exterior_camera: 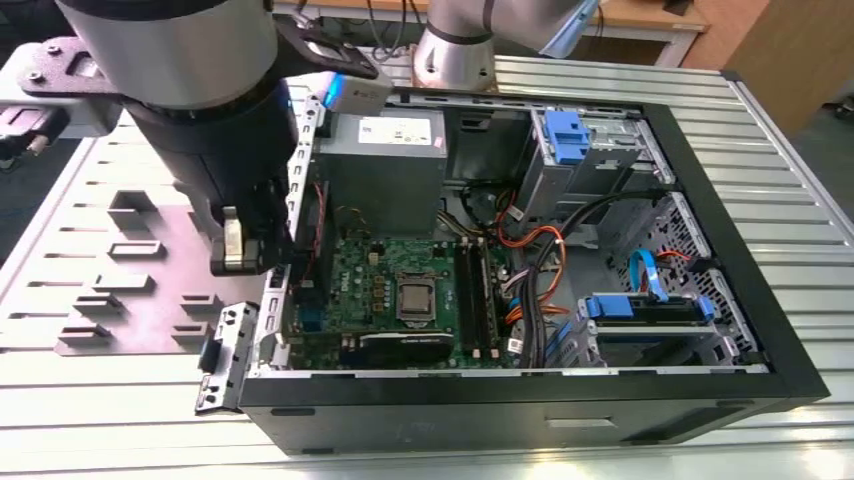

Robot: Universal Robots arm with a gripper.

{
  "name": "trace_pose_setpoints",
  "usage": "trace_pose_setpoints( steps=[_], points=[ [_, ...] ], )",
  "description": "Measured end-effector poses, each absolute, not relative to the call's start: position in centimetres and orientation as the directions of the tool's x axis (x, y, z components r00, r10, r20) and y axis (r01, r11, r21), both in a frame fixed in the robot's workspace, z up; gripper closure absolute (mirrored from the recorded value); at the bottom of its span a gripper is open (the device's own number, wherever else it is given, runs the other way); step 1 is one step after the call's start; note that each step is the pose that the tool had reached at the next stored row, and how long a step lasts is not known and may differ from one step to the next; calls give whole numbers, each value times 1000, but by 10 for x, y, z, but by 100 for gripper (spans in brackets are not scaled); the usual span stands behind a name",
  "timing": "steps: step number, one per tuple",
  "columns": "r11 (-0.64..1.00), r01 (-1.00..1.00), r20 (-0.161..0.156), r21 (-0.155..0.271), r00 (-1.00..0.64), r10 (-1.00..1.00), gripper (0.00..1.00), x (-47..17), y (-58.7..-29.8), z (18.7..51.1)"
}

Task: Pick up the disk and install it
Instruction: 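Insert the second disk wire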

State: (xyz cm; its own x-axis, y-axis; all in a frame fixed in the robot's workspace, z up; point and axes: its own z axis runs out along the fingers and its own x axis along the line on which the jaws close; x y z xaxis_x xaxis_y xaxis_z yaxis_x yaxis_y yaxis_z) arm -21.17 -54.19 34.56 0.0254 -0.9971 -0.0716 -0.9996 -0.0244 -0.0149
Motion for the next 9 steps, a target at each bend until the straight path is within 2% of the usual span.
trace_pose_setpoints(
  steps=[9],
  points=[
    [-24,-1000,-71,-14,25,-997,81,-207,-542,351]
  ],
)
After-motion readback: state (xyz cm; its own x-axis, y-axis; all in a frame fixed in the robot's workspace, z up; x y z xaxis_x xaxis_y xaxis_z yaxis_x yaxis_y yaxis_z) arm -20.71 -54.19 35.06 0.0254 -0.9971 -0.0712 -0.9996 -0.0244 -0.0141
